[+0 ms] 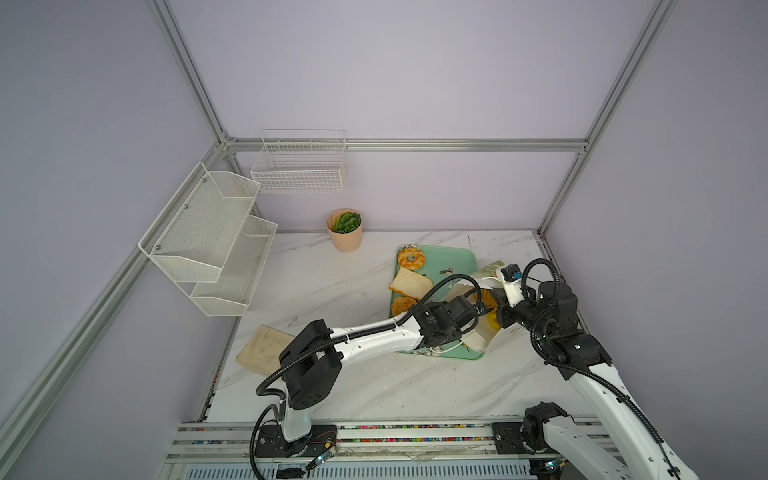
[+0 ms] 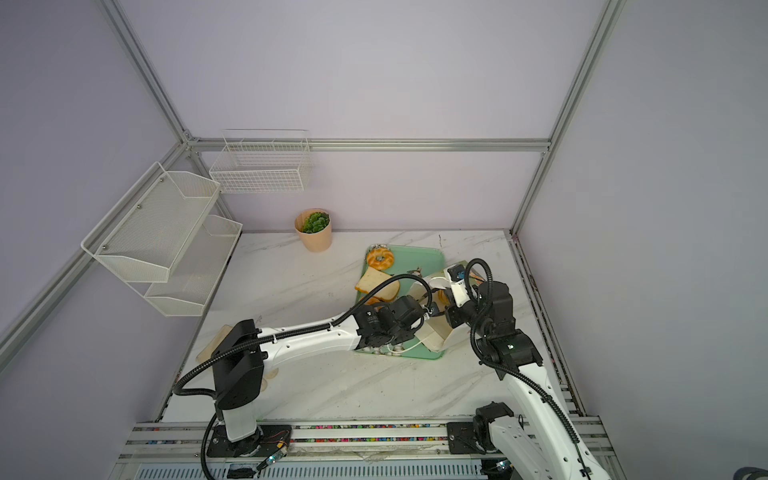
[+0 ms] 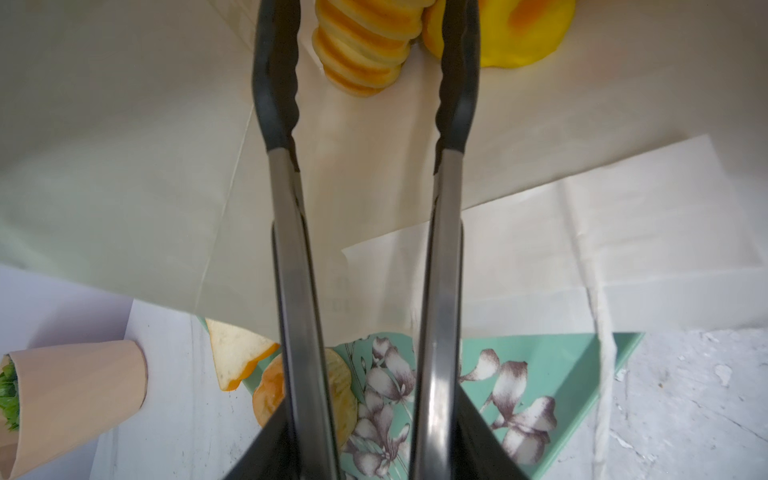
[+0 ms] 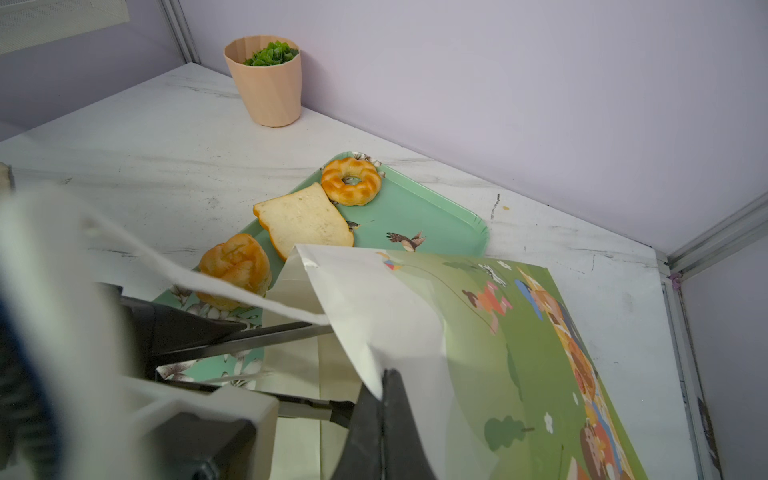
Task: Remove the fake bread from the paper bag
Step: 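Close the tongs on the striped yellow pastry inside the bag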
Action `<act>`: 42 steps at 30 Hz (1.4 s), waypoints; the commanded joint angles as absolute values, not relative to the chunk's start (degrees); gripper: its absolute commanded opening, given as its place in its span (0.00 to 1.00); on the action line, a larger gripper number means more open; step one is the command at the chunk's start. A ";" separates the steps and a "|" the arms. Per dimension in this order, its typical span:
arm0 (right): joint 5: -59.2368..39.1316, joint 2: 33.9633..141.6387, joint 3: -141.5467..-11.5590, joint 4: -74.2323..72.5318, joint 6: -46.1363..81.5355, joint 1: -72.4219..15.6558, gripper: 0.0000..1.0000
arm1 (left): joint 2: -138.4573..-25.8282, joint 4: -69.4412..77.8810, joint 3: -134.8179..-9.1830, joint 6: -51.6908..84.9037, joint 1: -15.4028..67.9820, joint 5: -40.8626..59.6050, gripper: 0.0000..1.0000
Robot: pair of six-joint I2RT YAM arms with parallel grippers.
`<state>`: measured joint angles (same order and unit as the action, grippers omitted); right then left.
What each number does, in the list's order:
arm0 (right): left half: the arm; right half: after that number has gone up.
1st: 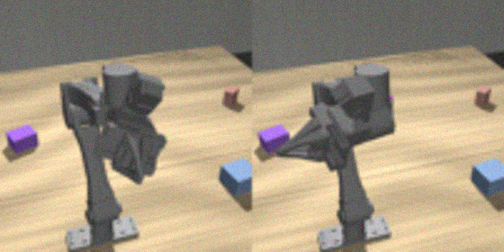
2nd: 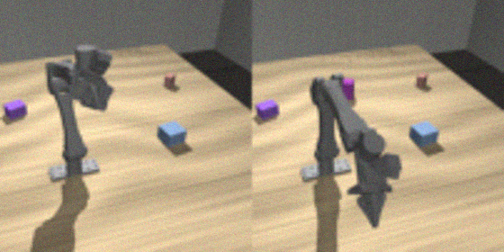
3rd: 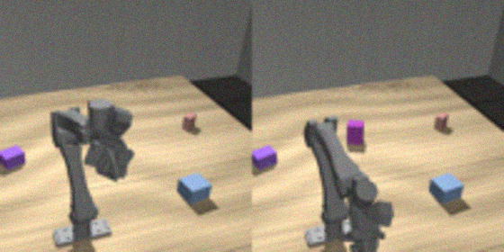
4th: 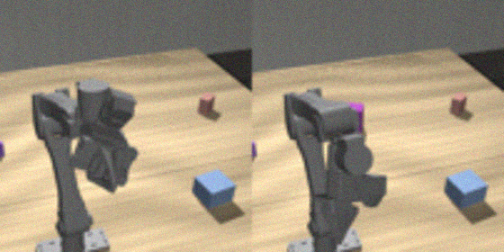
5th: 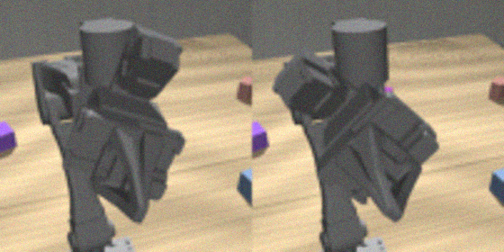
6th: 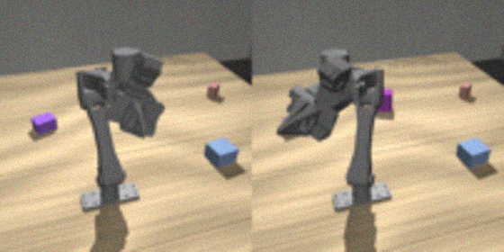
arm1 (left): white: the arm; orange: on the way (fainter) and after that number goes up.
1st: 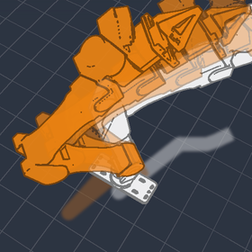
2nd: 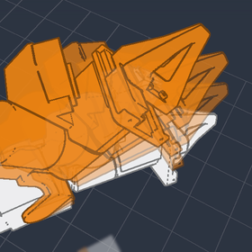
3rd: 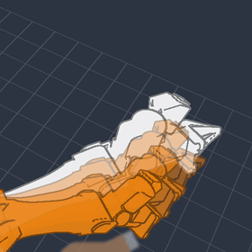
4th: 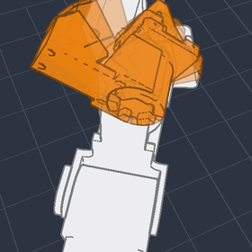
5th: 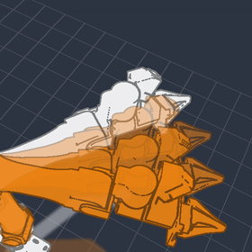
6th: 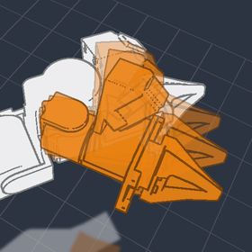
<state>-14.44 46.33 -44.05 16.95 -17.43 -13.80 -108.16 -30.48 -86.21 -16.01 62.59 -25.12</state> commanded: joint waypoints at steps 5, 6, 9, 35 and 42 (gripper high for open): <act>-16.32 46.30 -45.04 15.74 -17.84 -13.87 0.00 | -112.02 -26.64 -94.49 -19.60 62.25 -27.15 0.47; -16.43 46.38 -45.09 15.73 -17.84 -13.83 0.00 | -112.61 -26.68 -95.11 -19.60 62.14 -27.31 0.47; -16.78 46.49 -45.27 15.91 -17.77 -13.87 0.00 | -113.94 -26.55 -96.16 -19.35 62.06 -27.34 0.48; -17.49 46.58 -45.62 15.91 -17.34 -13.80 0.00 | -116.86 -21.77 -96.98 -17.56 60.67 -22.81 0.47; -17.54 46.67 -45.70 15.82 -16.80 -13.87 0.00 | -118.05 -22.24 -97.79 -16.54 60.07 -21.73 0.39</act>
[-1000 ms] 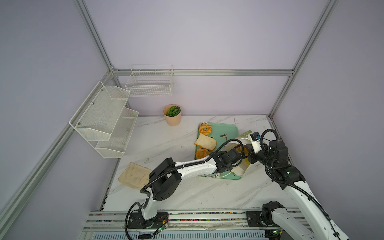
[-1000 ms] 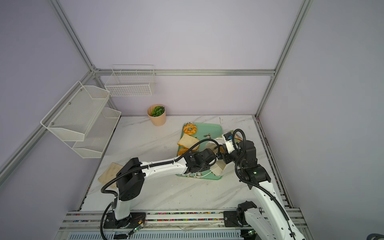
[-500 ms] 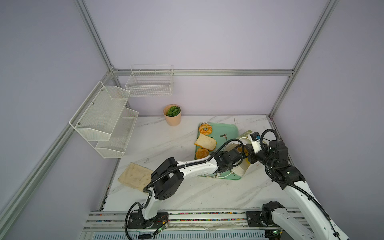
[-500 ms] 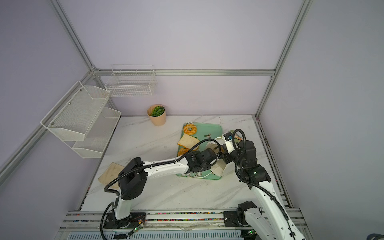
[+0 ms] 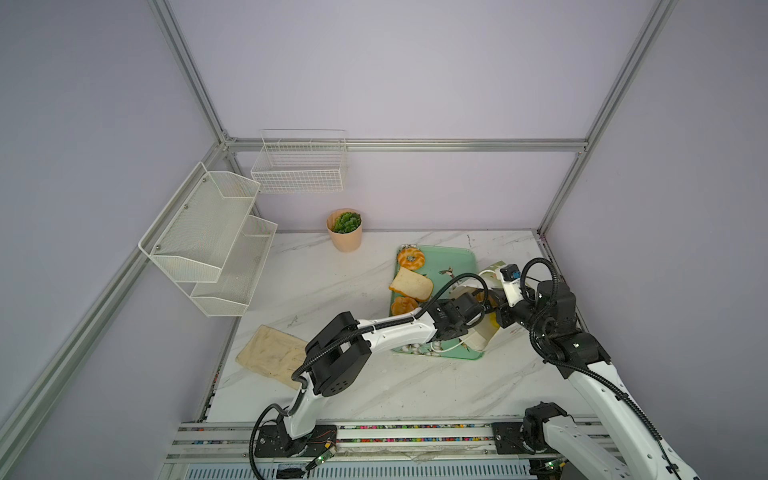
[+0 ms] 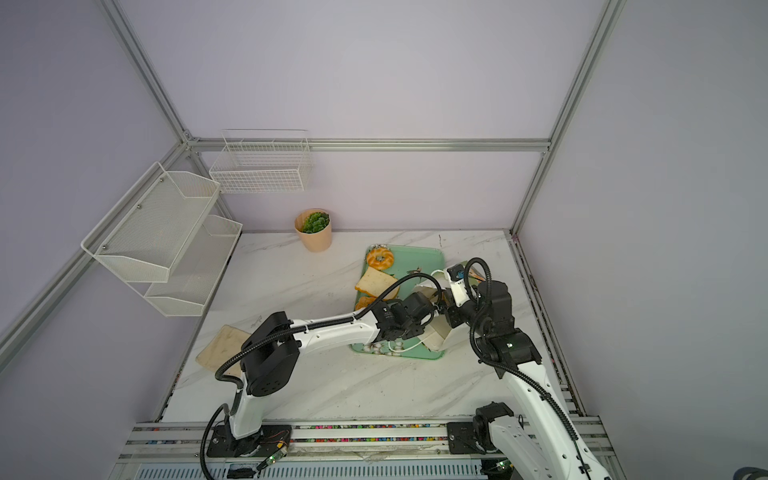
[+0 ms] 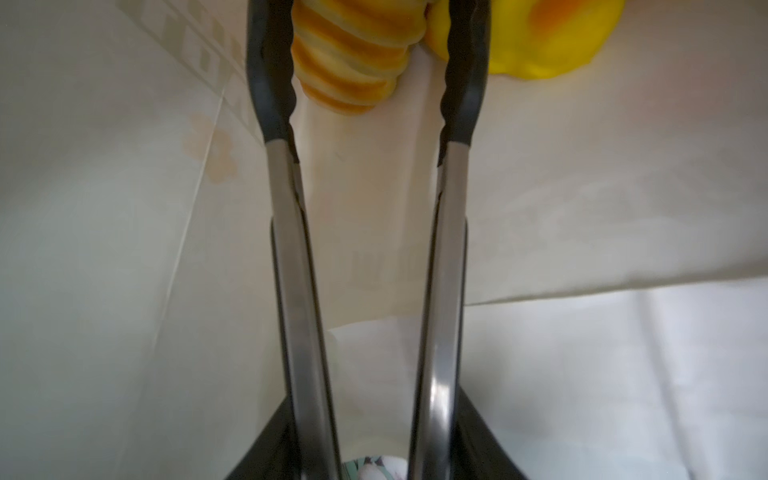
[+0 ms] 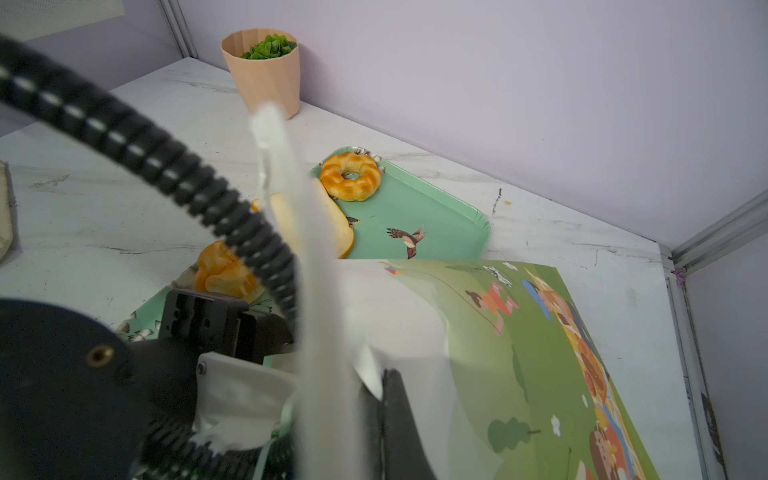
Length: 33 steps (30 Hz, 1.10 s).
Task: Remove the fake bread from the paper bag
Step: 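Close the tongs on the striped yellow pastry inside the bag, then pull the striped pastry out of the bag with the left gripper's tongs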
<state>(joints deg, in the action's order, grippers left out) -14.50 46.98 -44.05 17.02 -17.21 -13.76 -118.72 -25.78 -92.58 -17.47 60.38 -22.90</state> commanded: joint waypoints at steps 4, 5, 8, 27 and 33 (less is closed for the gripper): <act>-15.60 46.16 -45.49 15.65 -16.45 -13.78 0.00 | -116.28 -21.88 -96.04 -15.85 60.13 -20.75 0.26; -14.77 45.98 -45.44 15.49 -16.37 -13.85 0.00 | -115.61 -21.73 -95.45 -15.83 60.13 -20.69 0.22; -12.33 45.62 -45.13 15.17 -16.13 -13.86 0.00 | -113.66 -21.37 -93.36 -16.15 60.21 -20.99 0.14; -5.72 44.82 -44.10 12.48 -14.02 -13.80 0.00 | -100.73 -20.74 -81.14 -15.46 62.08 -23.57 0.00; -5.76 44.91 -43.77 11.87 -13.73 -13.88 0.00 | -97.68 -20.74 -78.40 -14.41 62.37 -23.82 0.00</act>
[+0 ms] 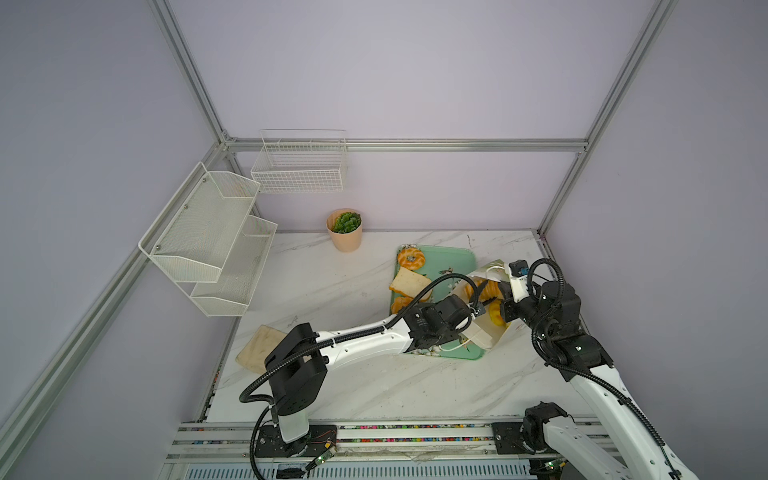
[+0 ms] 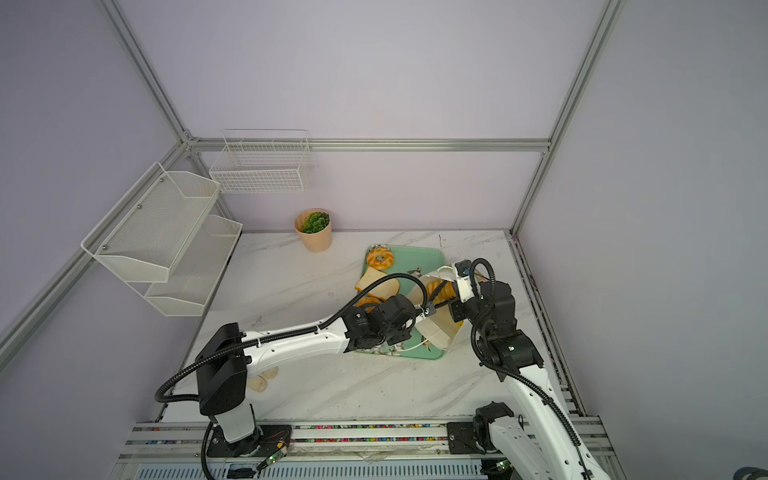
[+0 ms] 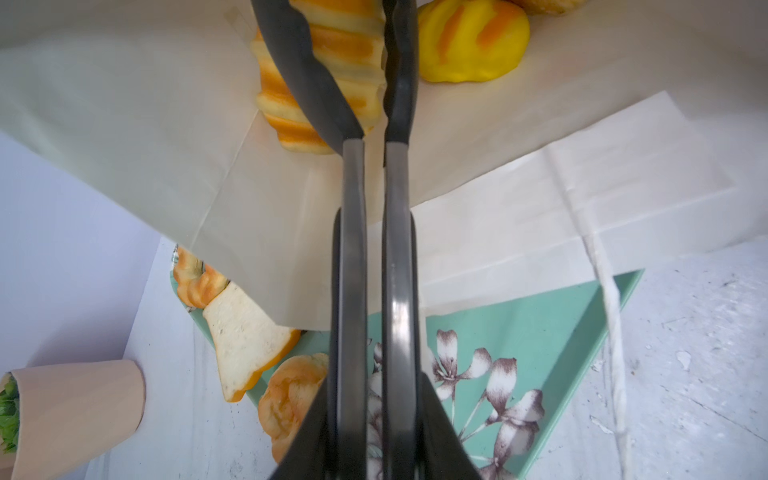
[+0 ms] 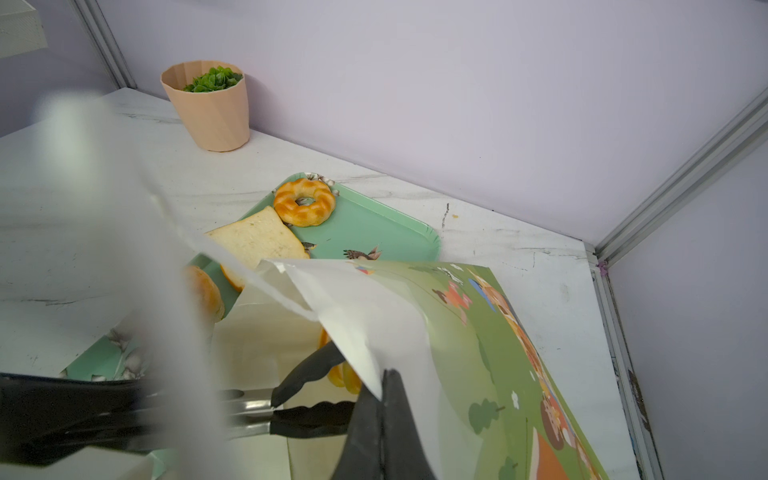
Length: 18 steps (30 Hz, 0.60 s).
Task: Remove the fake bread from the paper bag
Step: 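Pull the striped pastry out of the bag with the left gripper's tongs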
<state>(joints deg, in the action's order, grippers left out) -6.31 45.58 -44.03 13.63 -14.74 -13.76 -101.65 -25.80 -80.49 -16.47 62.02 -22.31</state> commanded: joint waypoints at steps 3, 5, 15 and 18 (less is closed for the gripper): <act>-5.58 45.08 -44.03 11.87 -13.51 -13.82 0.00 | -96.66 -21.34 -77.49 -14.15 62.58 -24.17 0.00; -5.30 45.04 -44.23 11.87 -13.36 -13.78 0.00 | -95.92 -22.10 -76.98 -13.93 62.71 -24.51 0.00; -2.97 44.82 -44.03 11.27 -12.16 -13.85 0.00 | -92.38 -28.75 -76.98 -13.83 63.94 -26.06 0.00; -1.66 44.90 -43.95 11.12 -11.92 -13.85 0.00 | -92.02 -30.49 -77.38 -13.87 64.16 -26.32 0.00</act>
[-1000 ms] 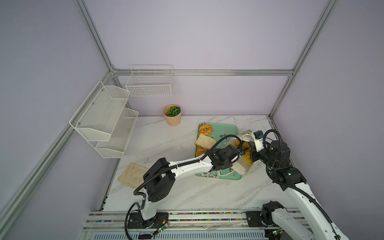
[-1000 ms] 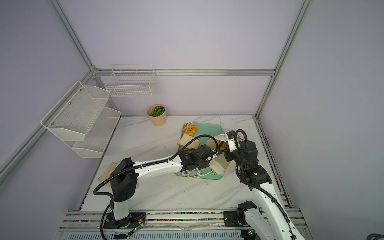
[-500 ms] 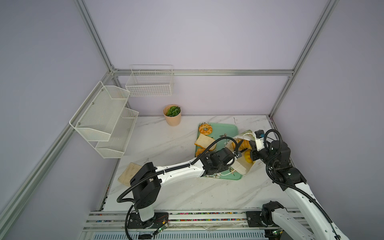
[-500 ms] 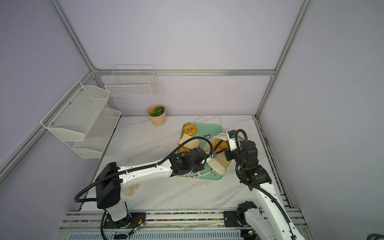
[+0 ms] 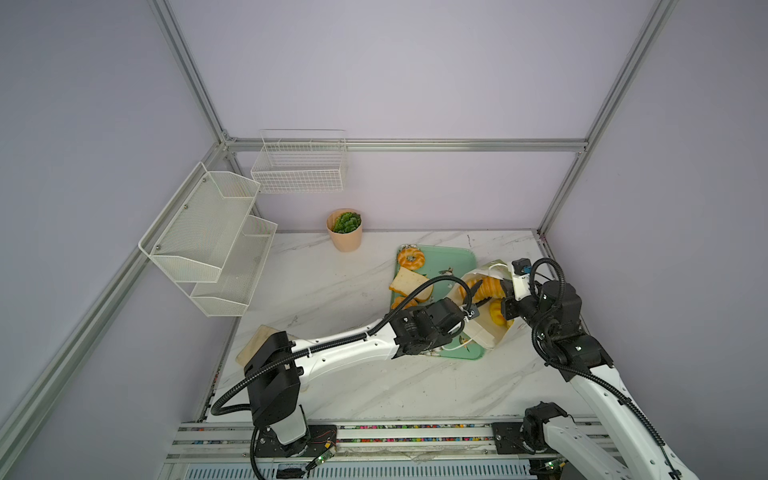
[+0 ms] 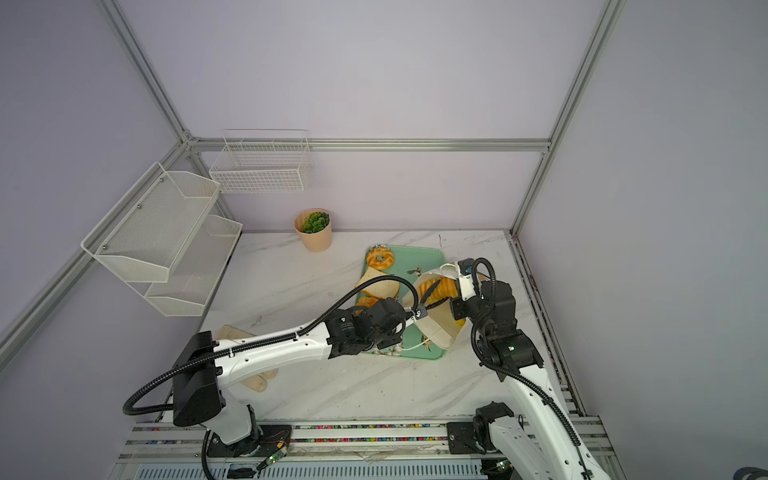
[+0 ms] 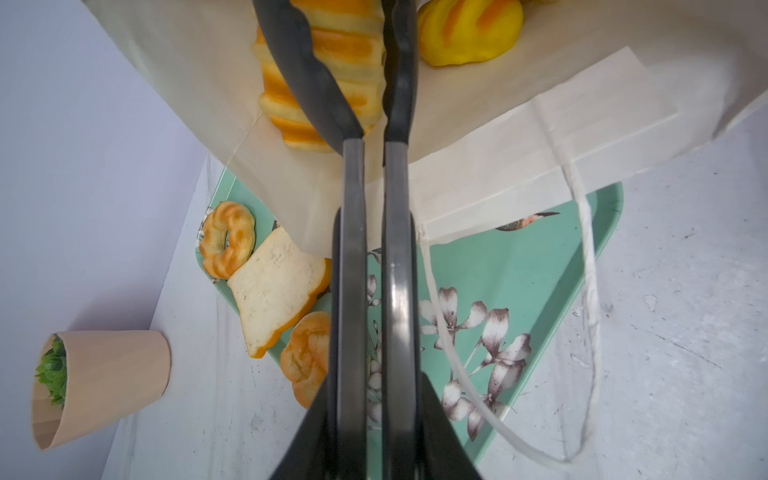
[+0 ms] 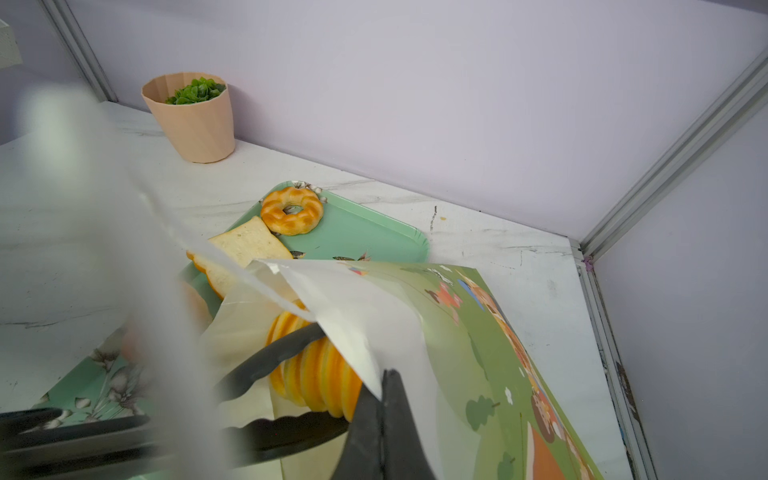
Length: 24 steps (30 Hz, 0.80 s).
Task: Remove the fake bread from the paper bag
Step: 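Pull the striped pastry out of the bag with the left gripper's tongs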
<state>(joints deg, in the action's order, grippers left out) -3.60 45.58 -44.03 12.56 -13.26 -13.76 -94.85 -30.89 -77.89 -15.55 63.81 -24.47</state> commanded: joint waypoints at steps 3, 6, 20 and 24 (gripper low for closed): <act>-0.84 45.12 -43.95 11.03 -11.69 -13.83 0.00 | -92.10 -32.21 -78.23 -13.65 64.33 -26.43 0.00; -0.62 45.57 -43.95 11.10 -11.52 -13.81 0.00 | -92.42 -34.10 -79.55 -13.70 64.64 -26.70 0.00; 0.14 47.02 -44.30 10.63 -10.83 -13.85 0.00 | -91.97 -39.66 -83.66 -16.37 66.49 -30.32 0.00; 0.17 46.93 -44.13 10.55 -10.73 -13.82 0.00 | -91.84 -42.23 -85.38 -16.38 67.30 -31.77 0.00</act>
<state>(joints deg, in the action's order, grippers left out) -0.86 47.20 -44.03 11.55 -11.99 -13.78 -94.52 -41.60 -78.56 -15.99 66.67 -28.80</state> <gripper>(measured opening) 0.045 0.251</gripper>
